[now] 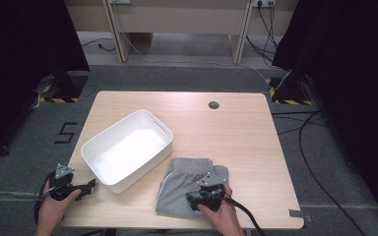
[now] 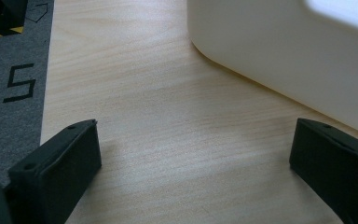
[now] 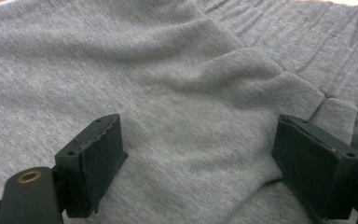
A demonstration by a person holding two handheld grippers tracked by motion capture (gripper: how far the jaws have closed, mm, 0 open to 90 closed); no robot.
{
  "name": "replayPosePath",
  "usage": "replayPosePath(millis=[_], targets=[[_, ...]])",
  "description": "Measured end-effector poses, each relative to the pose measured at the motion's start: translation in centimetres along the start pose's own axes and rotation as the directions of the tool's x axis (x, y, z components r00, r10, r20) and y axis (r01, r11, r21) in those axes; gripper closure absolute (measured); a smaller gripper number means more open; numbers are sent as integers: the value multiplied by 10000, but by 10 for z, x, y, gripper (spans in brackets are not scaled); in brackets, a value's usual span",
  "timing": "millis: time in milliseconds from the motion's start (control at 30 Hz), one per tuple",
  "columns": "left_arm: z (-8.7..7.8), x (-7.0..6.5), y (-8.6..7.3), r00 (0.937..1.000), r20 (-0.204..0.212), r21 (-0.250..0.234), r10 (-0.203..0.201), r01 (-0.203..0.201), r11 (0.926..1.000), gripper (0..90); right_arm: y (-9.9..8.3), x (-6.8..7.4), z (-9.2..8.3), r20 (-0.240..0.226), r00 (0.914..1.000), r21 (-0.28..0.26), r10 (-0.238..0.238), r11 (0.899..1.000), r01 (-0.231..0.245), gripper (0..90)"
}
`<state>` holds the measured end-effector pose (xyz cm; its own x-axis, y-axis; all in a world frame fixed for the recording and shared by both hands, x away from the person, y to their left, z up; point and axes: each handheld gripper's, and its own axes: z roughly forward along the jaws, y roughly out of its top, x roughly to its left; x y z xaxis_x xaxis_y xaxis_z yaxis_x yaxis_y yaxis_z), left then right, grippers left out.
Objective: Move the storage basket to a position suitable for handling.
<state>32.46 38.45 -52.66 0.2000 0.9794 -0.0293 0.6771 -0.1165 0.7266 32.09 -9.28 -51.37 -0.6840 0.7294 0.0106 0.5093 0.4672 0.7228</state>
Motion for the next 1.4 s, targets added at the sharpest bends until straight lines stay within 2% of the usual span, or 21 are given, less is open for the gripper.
replayPosePath(millis=[400,667,867,1000,1067,1133,1167,1200,1233,1267,1300,1400], targets=[[0,0,0,10000,2,0,1,-1,10000,10,2,-2,3,-239,9997,71,-32,10000,33,137],[0,0,0,10000,2,3,6,-6,10000,10,8,-6,10,-618,9973,80,-396,9992,402,137],[0,0,0,10000,4,-1,1,-1,10000,10,9,-7,10,-649,9973,115,-333,9994,341,140],[0,0,0,10000,19,8,24,-24,10000,10,12,-11,7,-974,9950,162,-220,9996,237,177],[0,0,0,9999,108,17,96,-96,10000,10,15,-18,1,-1192,9929,-202,62,9998,-87,248],[-1,-1,0,9997,186,-28,166,-166,9999,21,21,-23,-6,-1028,9947,-500,35,9987,-87,234],[-3,-1,-1,9995,220,-237,234,-229,9995,81,27,-27,-11,-1080,9941,-753,-92,9972,10,241],[-3,-1,-1,9995,220,-237,234,-229,9995,151,27,-27,-11,-1080,9941,-753,-92,9972,10,241],[-5,-2,-2,9994,185,-426,300,-292,9987,180,33,-32,-16,-1113,9933,-1116,-309,9936,184,268],[-5,-2,-2,9994,185,-426,300,-292,9987,151,33,-32,-16,-1113,9933,-1116,-309,9936,184,268],[-5,-5,-3,9988,142,-428,475,-469,9980,150,37,-37,-18,-1079,9928,-1292,-522,9909,380,294],[-6,-8,-3,9978,177,-451,636,-627,9970,154,42,-43,-20,-963,9936,-1488,-588,9879,441,322]])
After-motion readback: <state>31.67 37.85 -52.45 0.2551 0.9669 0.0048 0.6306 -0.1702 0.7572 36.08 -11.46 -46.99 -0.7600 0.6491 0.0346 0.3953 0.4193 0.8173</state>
